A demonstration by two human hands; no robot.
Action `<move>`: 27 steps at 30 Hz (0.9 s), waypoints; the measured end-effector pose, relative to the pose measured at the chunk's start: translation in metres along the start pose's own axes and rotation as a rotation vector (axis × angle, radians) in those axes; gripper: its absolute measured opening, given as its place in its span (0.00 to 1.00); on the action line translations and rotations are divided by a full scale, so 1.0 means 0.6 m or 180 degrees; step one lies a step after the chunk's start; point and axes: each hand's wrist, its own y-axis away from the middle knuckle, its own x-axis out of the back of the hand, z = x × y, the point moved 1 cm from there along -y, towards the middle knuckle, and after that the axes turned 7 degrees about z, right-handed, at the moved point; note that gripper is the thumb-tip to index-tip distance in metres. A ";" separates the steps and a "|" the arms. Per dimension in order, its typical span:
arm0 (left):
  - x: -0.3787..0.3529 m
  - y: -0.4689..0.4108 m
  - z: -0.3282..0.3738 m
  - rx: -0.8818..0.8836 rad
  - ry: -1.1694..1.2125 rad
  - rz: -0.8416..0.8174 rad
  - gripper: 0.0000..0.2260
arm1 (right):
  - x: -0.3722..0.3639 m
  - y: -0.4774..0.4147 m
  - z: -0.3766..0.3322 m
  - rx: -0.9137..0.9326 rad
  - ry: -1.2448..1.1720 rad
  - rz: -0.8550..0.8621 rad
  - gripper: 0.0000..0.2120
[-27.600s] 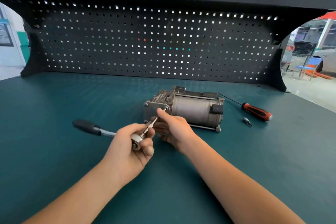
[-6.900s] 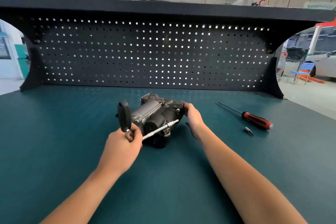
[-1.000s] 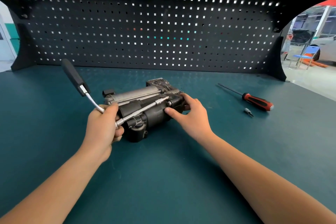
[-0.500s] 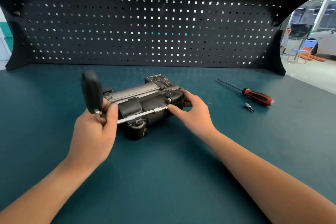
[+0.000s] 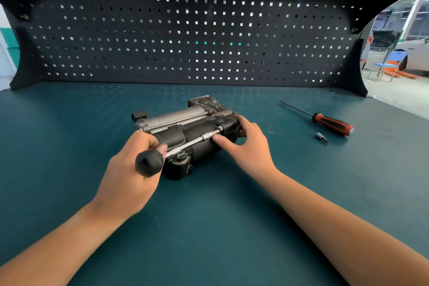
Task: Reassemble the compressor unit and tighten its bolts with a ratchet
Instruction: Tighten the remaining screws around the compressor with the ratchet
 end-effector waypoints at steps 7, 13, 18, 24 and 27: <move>0.008 -0.003 0.015 -0.0790 -0.0446 -0.0169 0.08 | 0.000 -0.003 0.001 0.0023 -0.0004 0.0112 0.31; 0.019 -0.016 0.009 -0.1979 -0.1099 -0.0394 0.09 | 0.000 -0.006 0.003 0.0050 0.0010 0.0184 0.31; 0.012 -0.008 0.015 -0.0901 -0.0606 -0.0295 0.06 | -0.002 -0.006 0.003 0.0053 0.0001 0.0250 0.29; 0.005 -0.007 0.005 -0.0250 -0.0130 -0.0286 0.11 | -0.004 -0.005 0.004 0.0051 -0.0004 0.0268 0.28; -0.003 -0.017 -0.002 0.0356 0.0345 -0.0065 0.09 | -0.005 -0.005 0.005 0.0033 -0.0001 0.0299 0.28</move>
